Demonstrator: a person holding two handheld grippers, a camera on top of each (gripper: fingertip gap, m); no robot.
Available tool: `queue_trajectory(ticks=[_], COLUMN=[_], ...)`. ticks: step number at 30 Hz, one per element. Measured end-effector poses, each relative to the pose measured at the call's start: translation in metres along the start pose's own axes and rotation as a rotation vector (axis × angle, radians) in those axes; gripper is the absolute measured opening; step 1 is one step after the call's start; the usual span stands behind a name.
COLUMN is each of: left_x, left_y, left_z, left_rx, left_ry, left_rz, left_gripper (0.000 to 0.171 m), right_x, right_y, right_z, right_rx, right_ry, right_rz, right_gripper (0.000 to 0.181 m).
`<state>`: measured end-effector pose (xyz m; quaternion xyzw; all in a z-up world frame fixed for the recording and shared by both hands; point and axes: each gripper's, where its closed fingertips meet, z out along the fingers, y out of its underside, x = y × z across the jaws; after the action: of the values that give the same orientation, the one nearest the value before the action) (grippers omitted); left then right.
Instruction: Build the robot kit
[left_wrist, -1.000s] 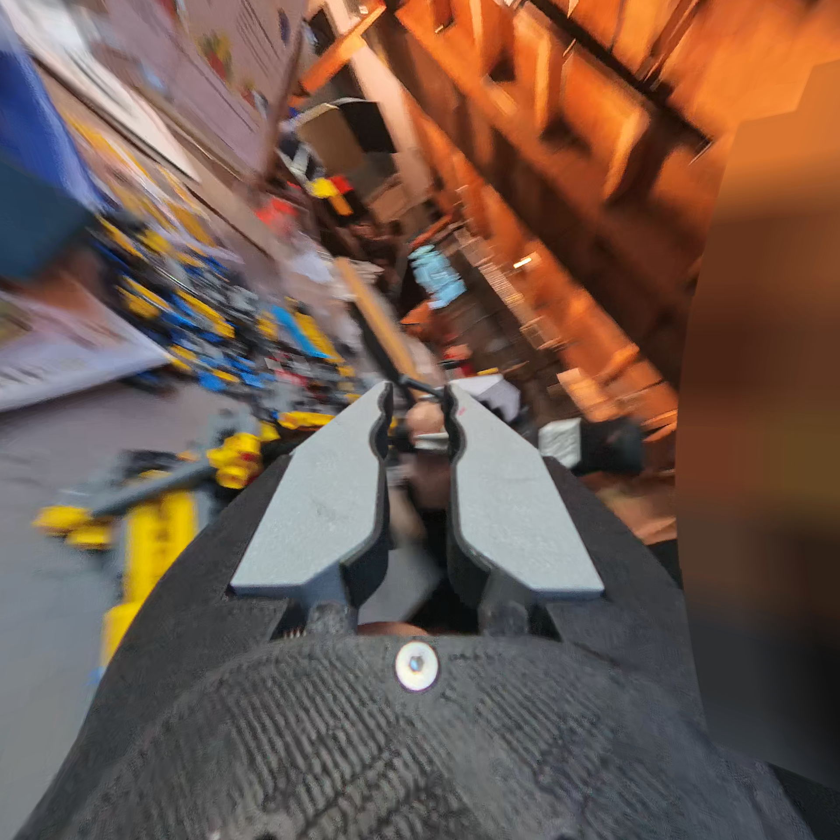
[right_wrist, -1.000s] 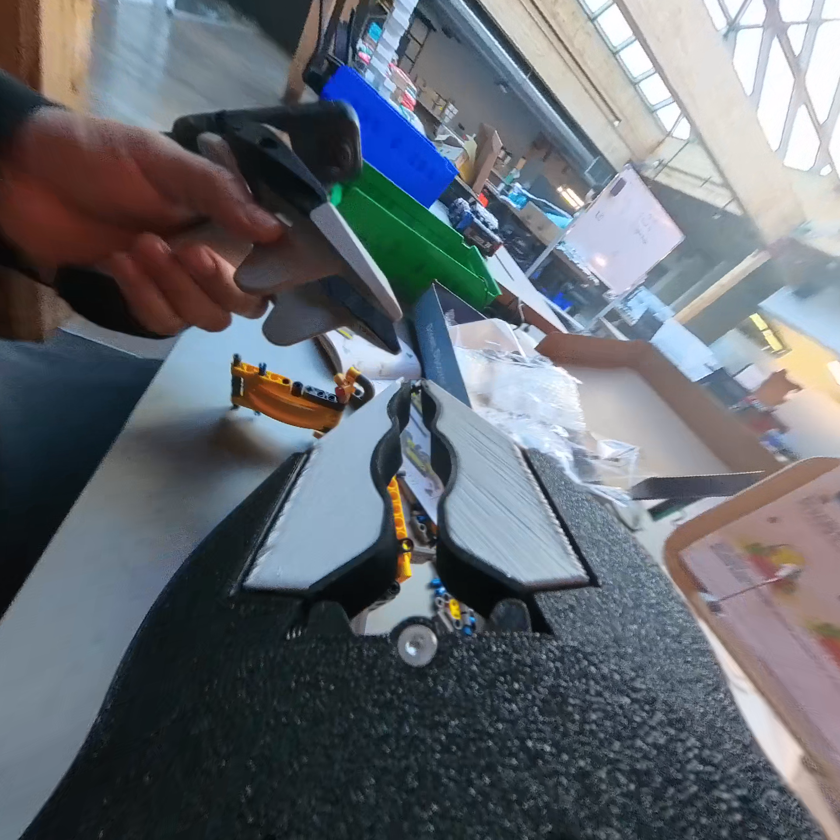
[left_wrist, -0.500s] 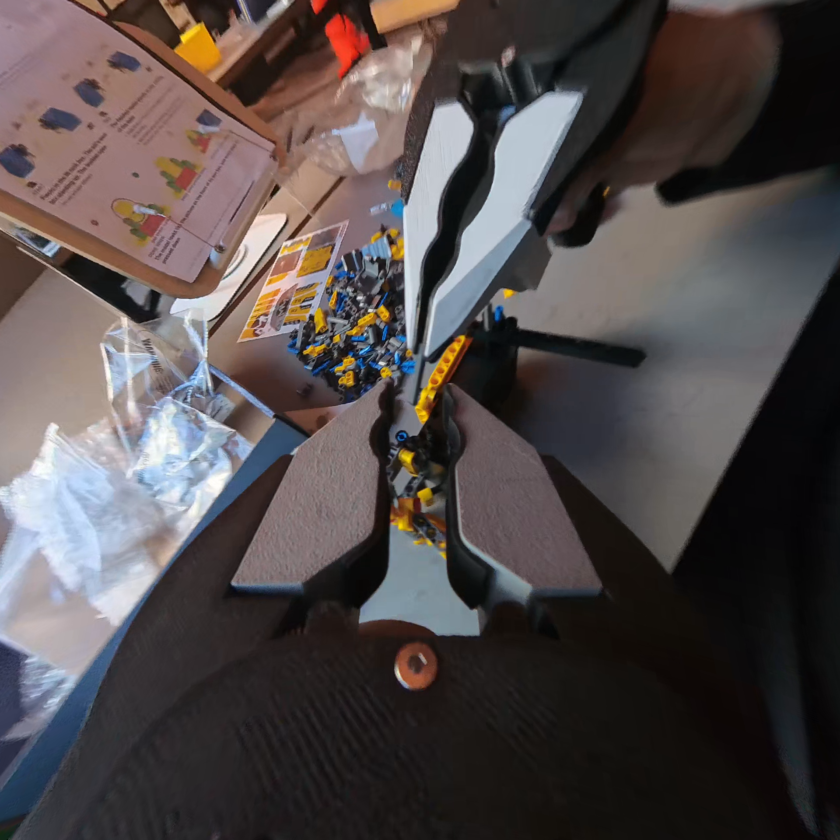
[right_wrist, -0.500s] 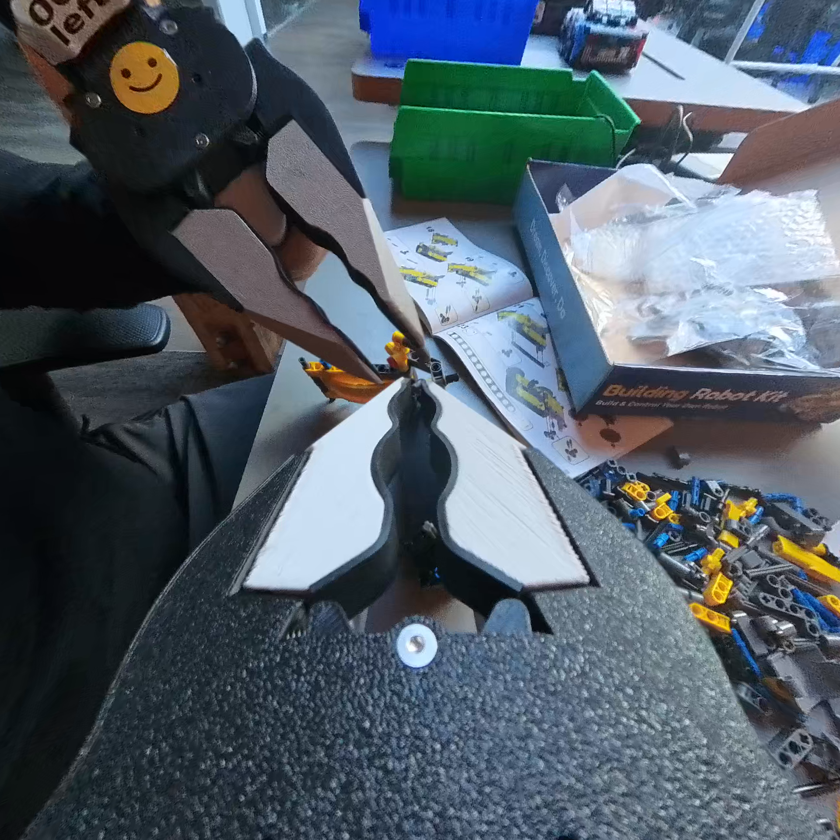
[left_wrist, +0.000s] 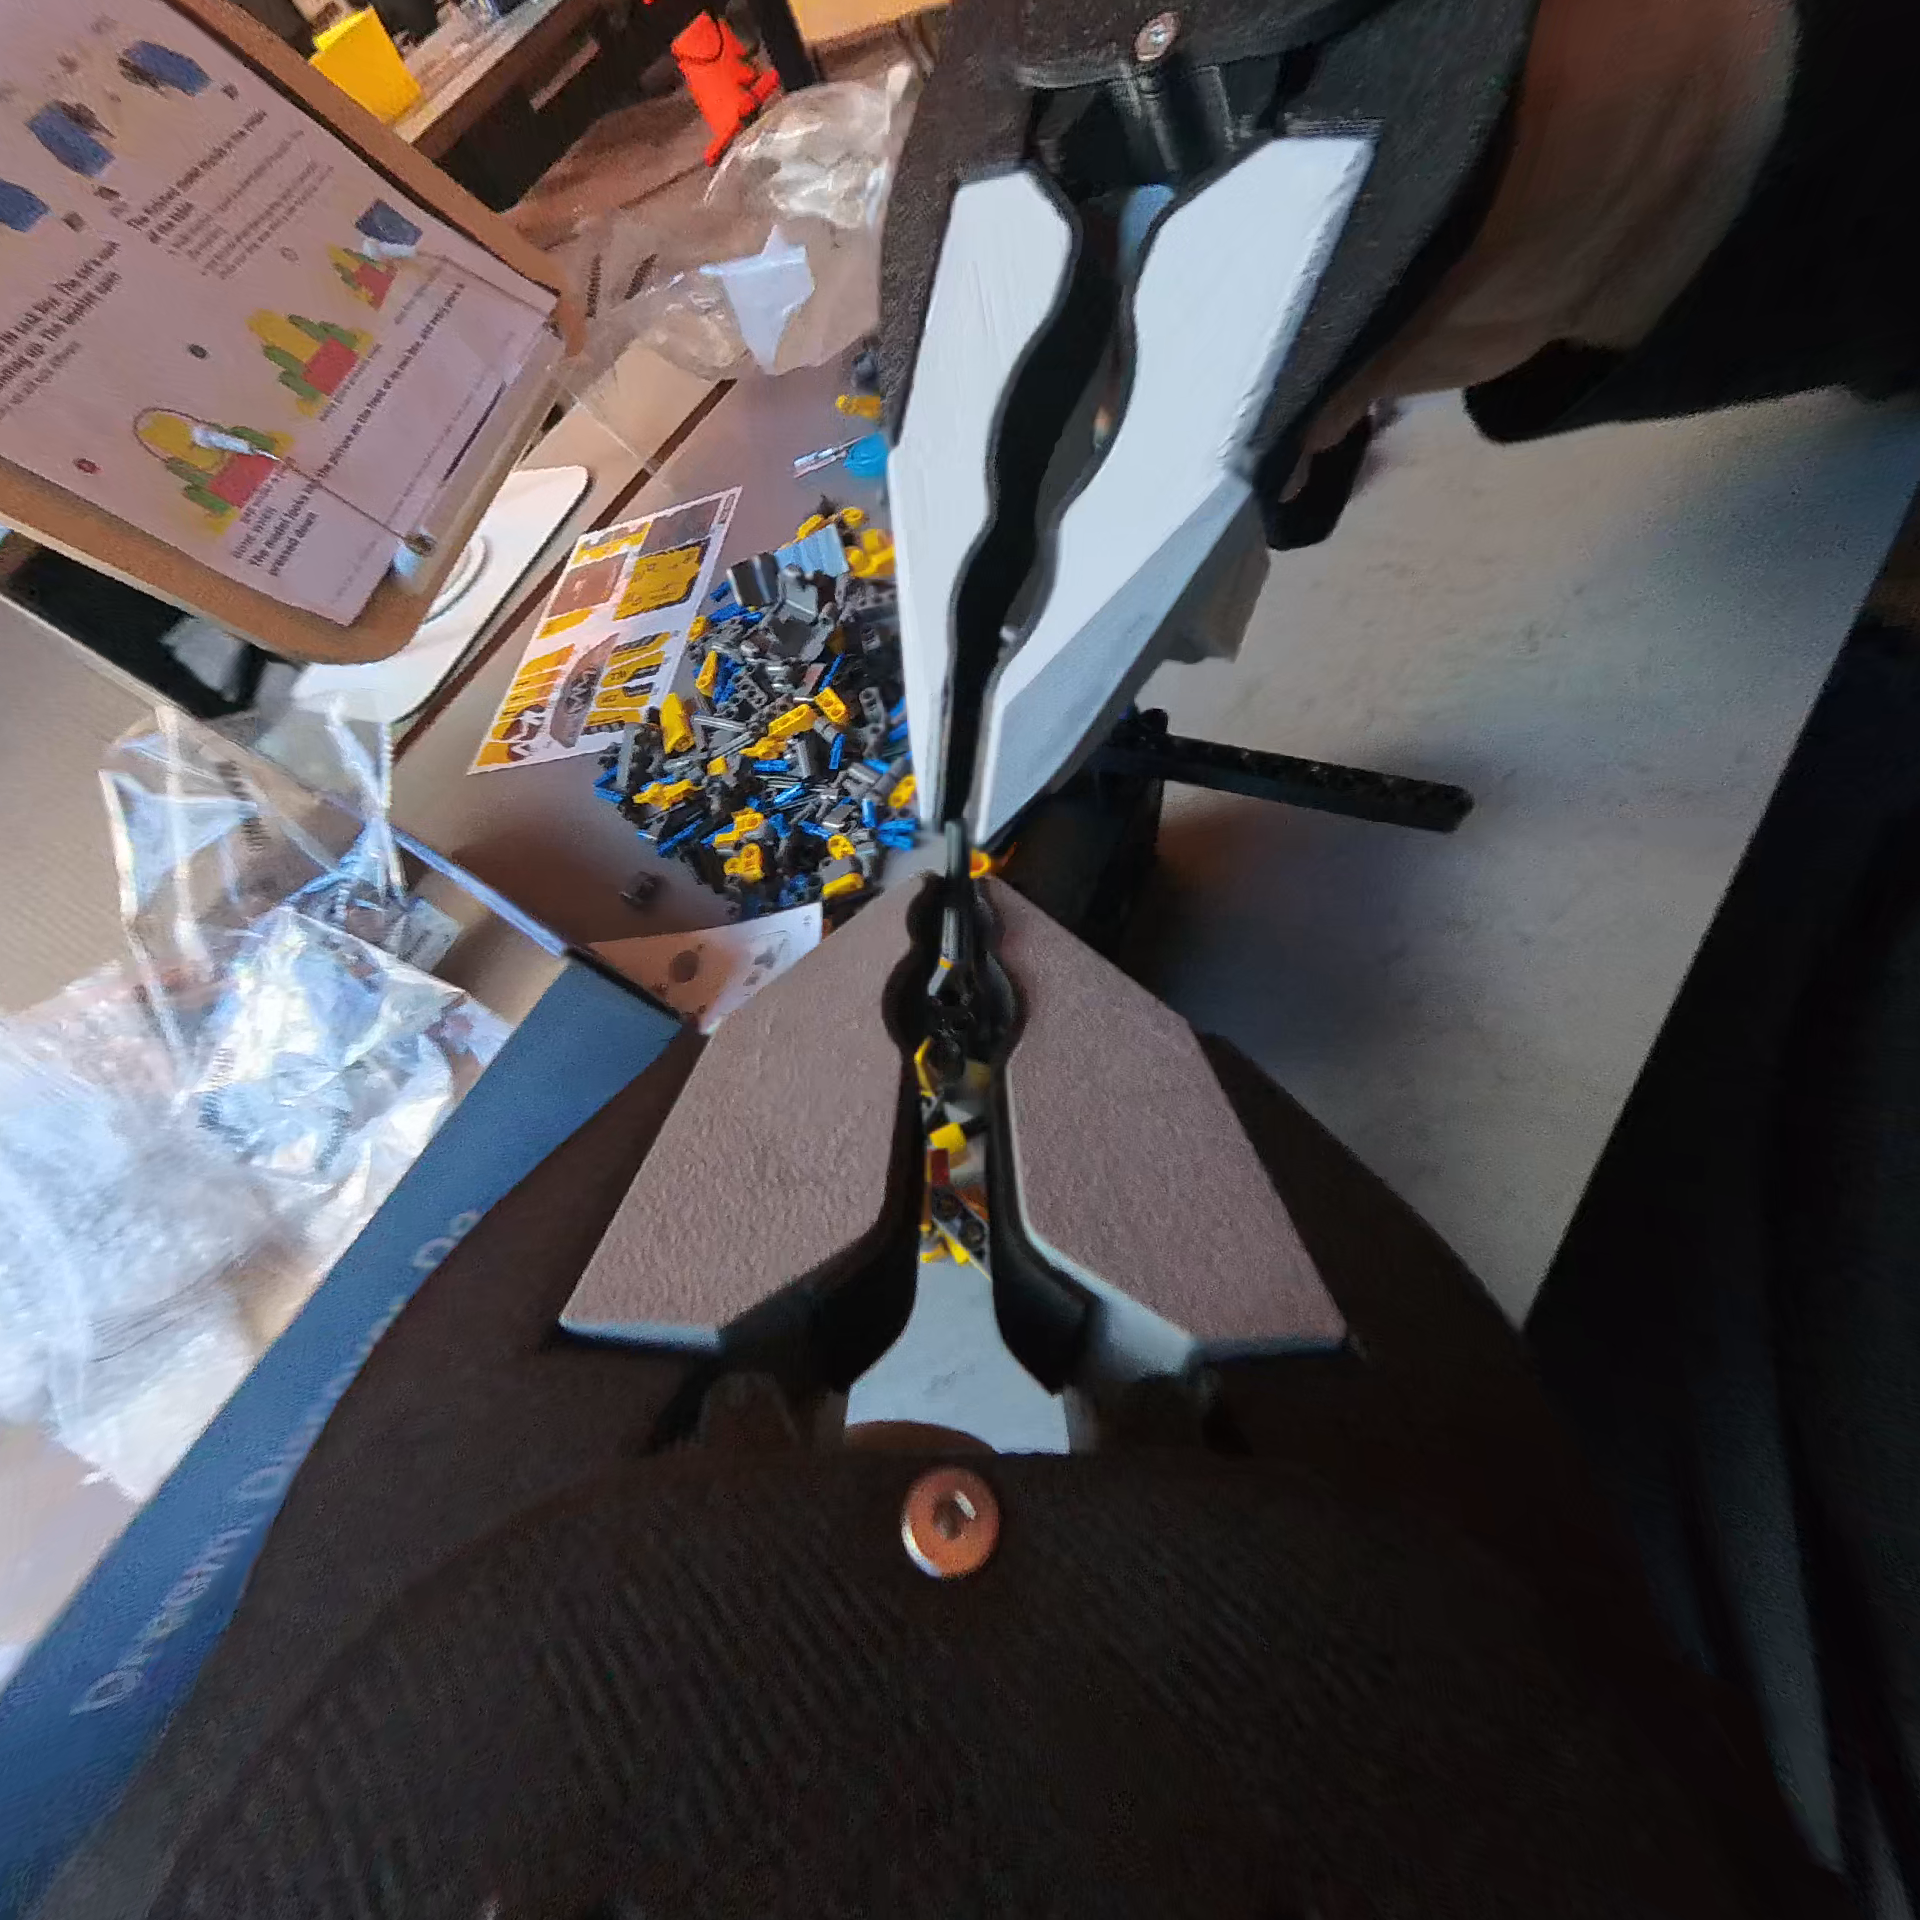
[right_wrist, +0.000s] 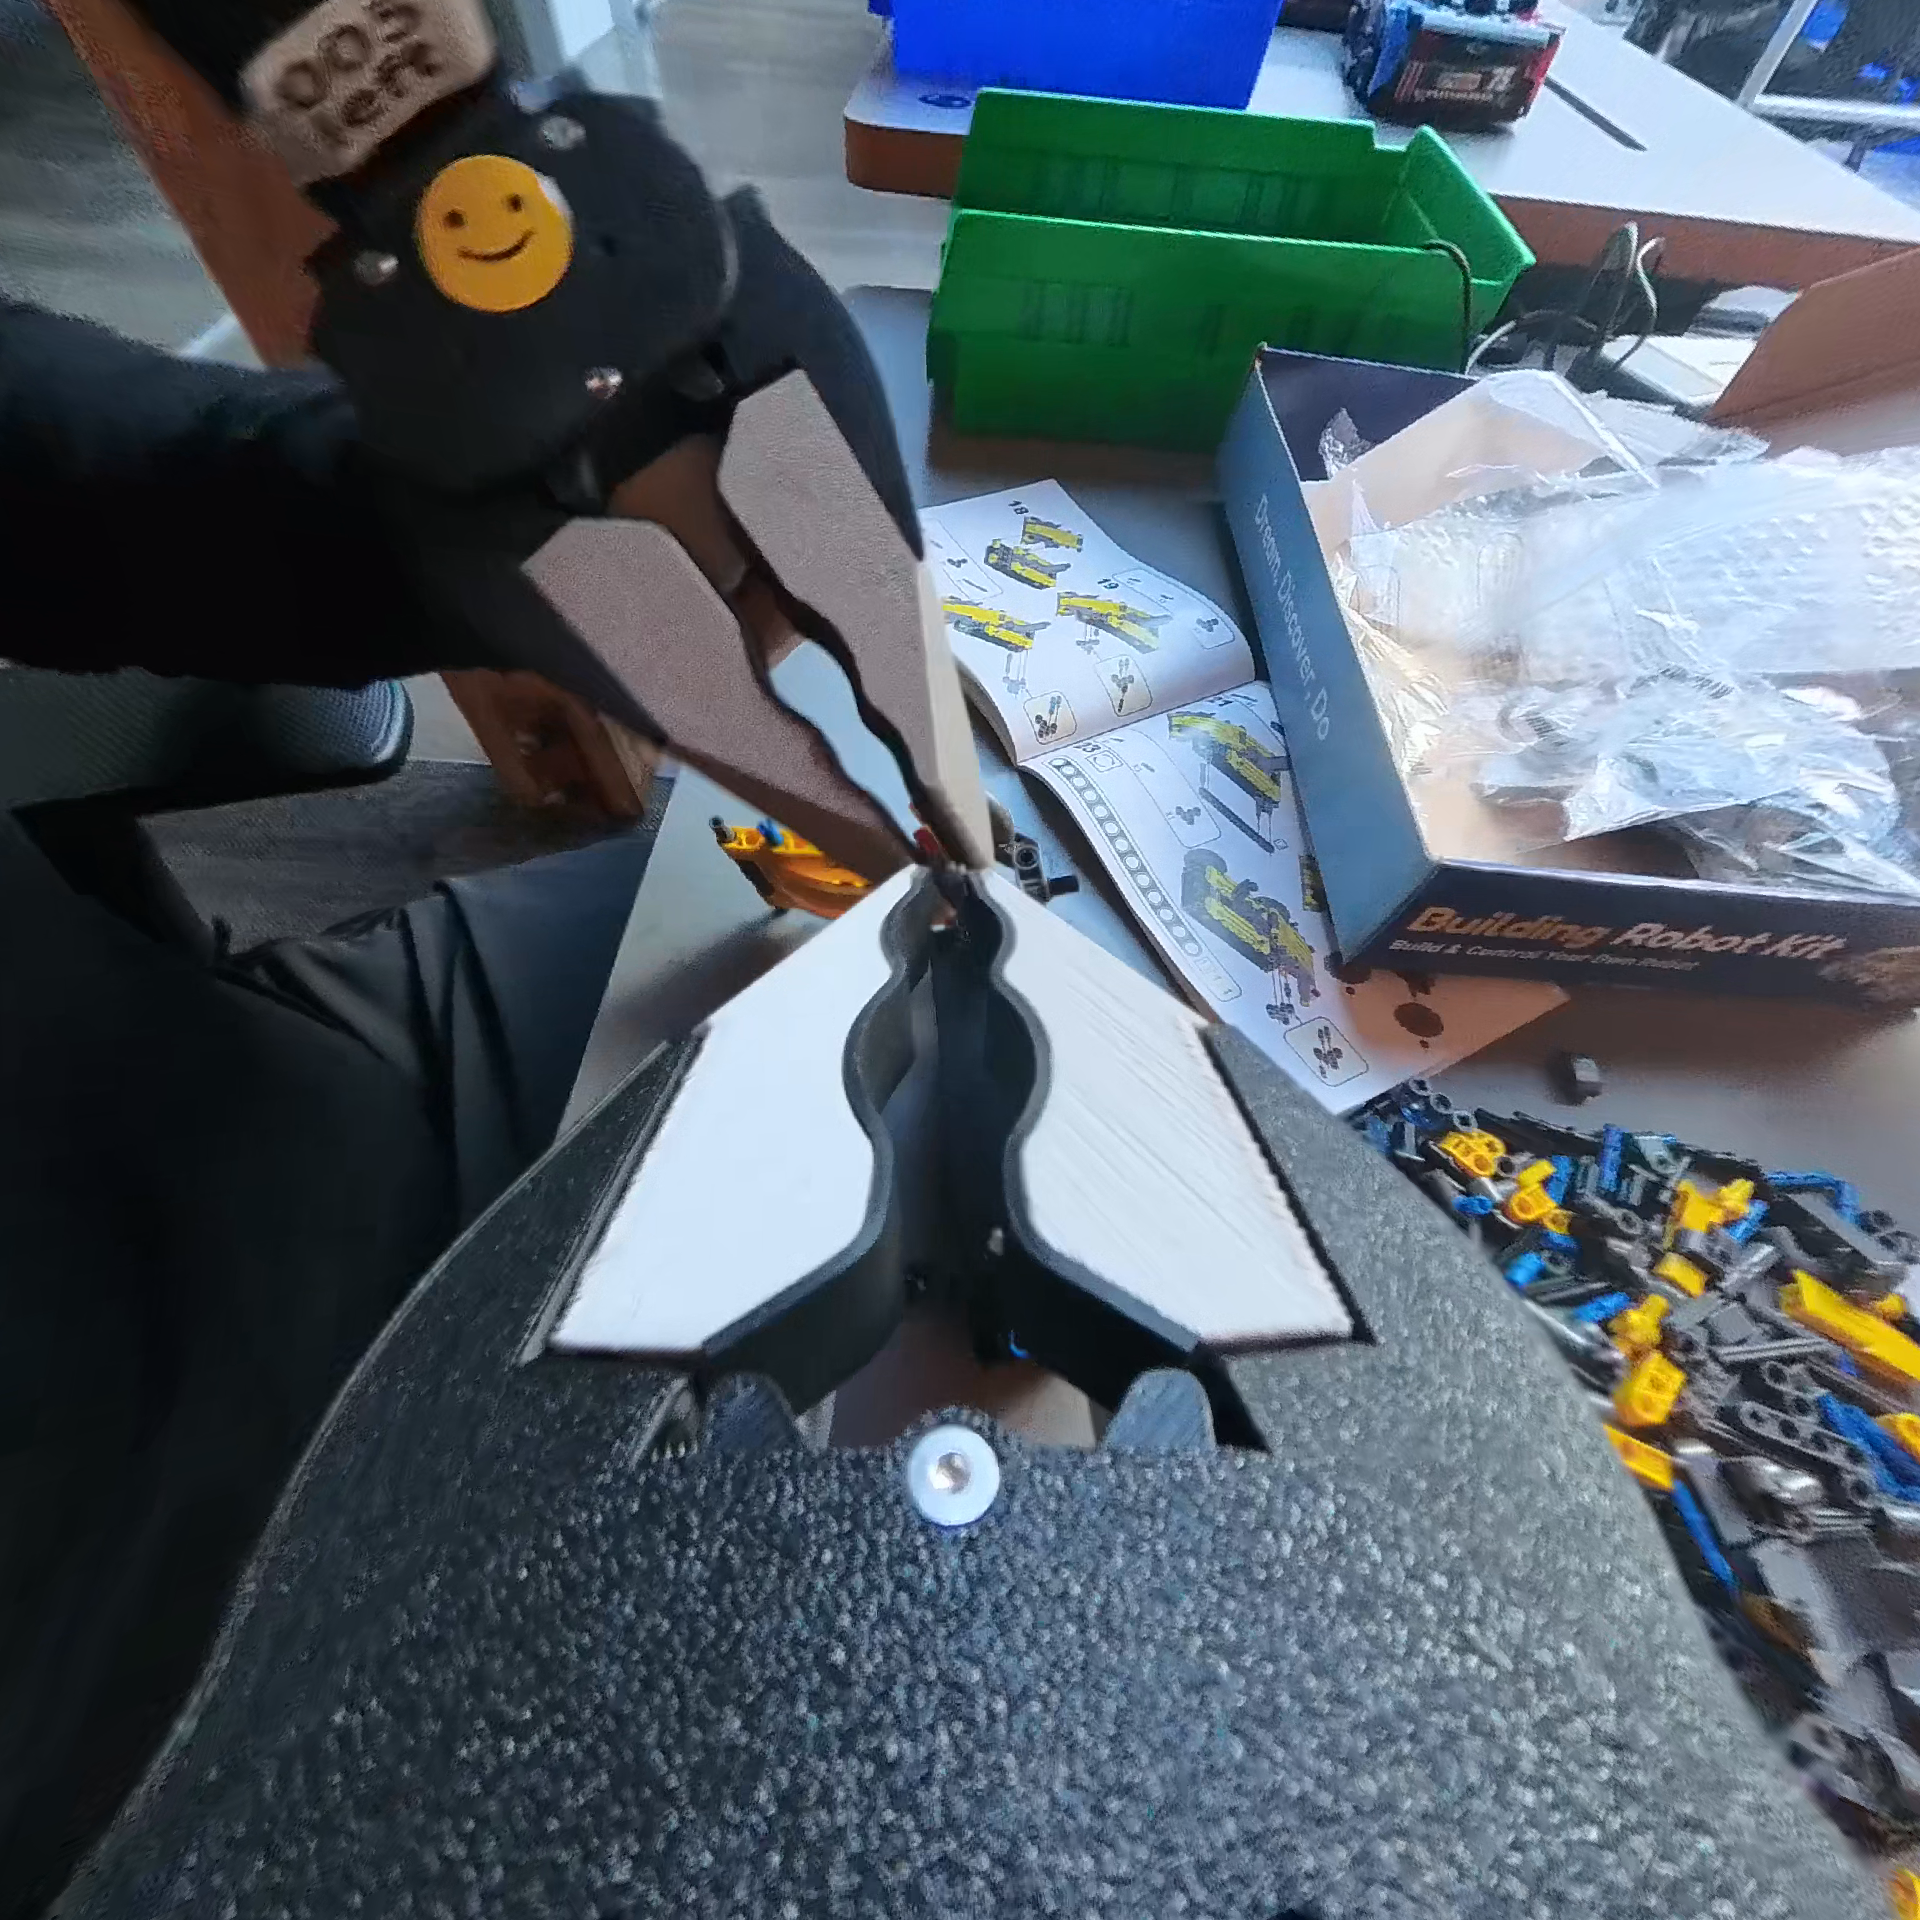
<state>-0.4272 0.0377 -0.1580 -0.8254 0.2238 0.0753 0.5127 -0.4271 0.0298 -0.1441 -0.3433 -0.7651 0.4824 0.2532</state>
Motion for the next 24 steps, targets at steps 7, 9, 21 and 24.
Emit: queue_trajectory(ticks=[7, 9, 21, 24], left_x=[0.0, -0.002, -0.007, -0.011], left_y=[0.008, 0.007, 0.015, 0.012], left_z=[-0.007, -0.006, -0.01, -0.013], left_rx=[0.181, 0.22, 0.347, 0.402], left_ry=[0.174, 0.202, 0.344, 0.351], left_rz=[-0.204, -0.248, -0.344, -0.355], left_gripper=[0.001, 0.001, 0.001, 0.001], right_x=[-0.029, -0.033, -0.032, -0.03], right_y=[0.039, 0.052, 0.068, 0.069], right_z=[-0.04, -0.042, -0.043, -0.047], right_rx=[-0.169, -0.229, -0.391, -0.421], right_ry=[-0.111, -0.107, -0.089, -0.11], right_rz=[-0.287, -0.388, -0.669, -0.666], right_gripper=[0.036, 0.036, 0.029, 0.034])
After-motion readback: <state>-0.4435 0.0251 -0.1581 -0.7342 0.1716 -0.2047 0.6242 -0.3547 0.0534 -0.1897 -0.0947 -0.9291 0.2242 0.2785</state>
